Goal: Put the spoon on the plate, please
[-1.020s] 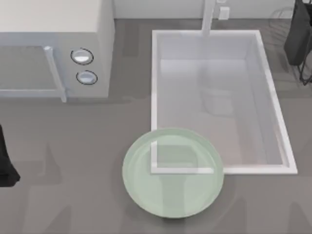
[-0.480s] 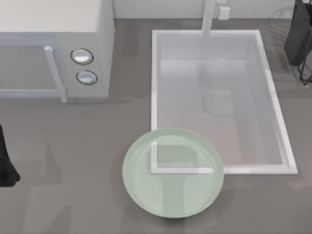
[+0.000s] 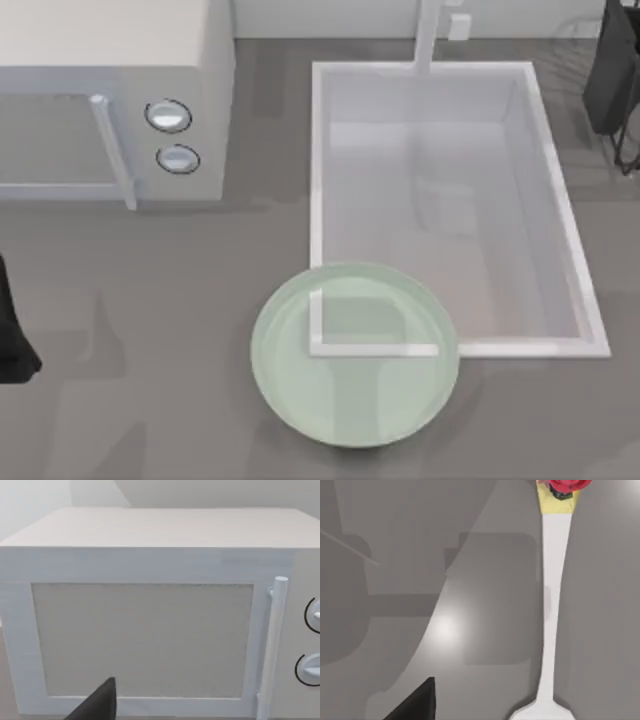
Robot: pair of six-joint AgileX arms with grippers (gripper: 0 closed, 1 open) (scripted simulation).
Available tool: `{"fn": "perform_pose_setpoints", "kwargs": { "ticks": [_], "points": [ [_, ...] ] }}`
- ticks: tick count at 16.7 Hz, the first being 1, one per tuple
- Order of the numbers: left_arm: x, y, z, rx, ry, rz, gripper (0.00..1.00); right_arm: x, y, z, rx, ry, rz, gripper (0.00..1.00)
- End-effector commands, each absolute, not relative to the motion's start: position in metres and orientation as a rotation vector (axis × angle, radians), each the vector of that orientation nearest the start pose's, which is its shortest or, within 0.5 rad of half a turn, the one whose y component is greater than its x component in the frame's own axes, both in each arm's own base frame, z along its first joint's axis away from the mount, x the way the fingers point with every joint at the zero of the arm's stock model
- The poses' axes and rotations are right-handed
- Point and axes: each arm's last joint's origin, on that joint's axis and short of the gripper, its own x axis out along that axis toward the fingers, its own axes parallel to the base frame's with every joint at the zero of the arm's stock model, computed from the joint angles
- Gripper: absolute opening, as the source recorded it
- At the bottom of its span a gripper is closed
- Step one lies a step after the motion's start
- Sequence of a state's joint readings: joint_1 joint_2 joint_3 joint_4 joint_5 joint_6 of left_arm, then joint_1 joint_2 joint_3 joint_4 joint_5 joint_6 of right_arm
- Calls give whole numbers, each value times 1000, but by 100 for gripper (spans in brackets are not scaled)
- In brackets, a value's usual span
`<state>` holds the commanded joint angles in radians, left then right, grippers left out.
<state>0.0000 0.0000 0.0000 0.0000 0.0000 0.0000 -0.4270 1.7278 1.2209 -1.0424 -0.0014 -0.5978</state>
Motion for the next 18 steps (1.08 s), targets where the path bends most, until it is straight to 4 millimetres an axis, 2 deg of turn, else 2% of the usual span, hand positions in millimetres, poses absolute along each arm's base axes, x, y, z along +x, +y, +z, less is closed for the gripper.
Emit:
{"fn": "perform_pose_setpoints", "kwargs": {
  "ticks": [8, 10, 15, 18],
  "points": [
    [106, -1, 160, 0, 0, 0, 100, 290, -130, 188, -140, 1561, 141, 100],
    [106, -1, 160, 0, 0, 0, 100, 291, -131, 173, -137, 1564, 141, 100],
    [106, -1, 160, 0, 0, 0, 100, 293, -132, 114, -141, 1554, 136, 100],
    [106, -1, 160, 0, 0, 0, 100, 290, -131, 94, -139, 1560, 139, 100]
  ]
}}
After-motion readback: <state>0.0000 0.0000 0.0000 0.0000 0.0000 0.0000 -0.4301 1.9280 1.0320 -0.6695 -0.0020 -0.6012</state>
